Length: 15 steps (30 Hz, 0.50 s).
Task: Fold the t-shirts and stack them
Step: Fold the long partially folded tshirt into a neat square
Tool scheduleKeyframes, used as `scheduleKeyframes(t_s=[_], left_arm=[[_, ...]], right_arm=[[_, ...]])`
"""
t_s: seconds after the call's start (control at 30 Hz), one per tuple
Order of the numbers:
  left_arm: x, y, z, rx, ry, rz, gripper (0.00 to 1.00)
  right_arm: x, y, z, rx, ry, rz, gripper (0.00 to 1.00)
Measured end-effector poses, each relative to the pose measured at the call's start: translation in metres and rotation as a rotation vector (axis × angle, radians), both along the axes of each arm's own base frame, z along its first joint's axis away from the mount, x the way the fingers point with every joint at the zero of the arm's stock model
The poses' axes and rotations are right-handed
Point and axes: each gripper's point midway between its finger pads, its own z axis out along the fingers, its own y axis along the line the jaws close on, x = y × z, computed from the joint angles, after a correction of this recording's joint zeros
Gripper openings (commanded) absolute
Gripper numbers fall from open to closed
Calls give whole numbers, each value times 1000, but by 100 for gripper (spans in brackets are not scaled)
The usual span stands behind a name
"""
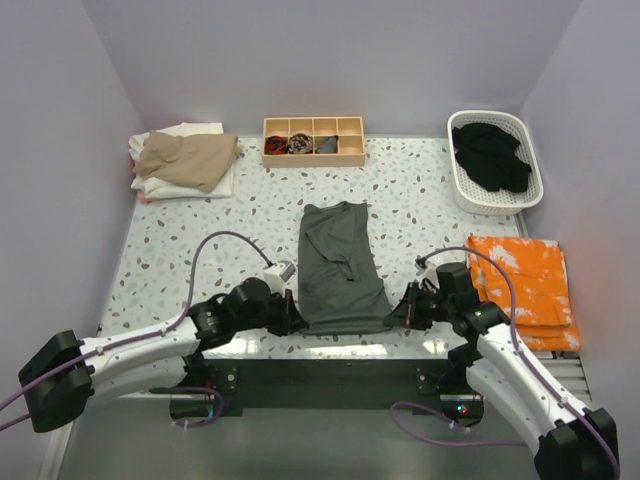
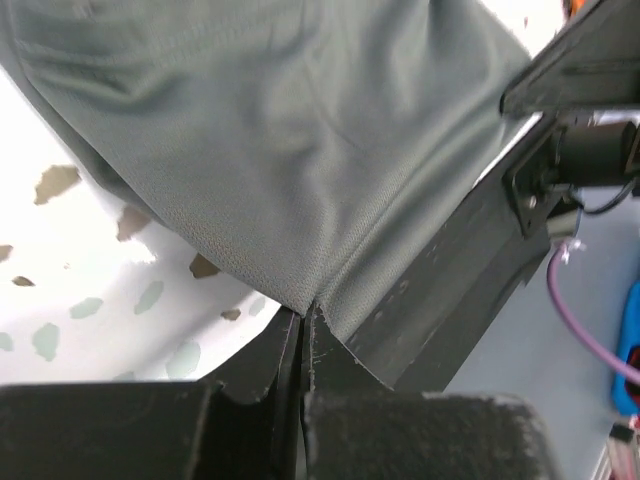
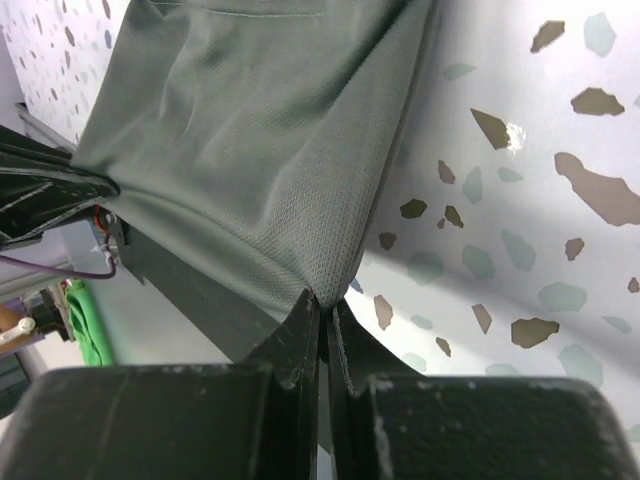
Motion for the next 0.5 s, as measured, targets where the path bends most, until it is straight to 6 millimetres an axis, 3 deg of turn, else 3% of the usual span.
scheduleKeyframes(t_s=[0.2, 0.5], left_arm=[[22, 0, 28, 29, -56, 87, 0], [64, -9, 67, 101, -175, 178, 0]], right_arm=[[18, 1, 19, -32, -35, 4, 0], [77, 2, 53, -129, -146, -7, 0]])
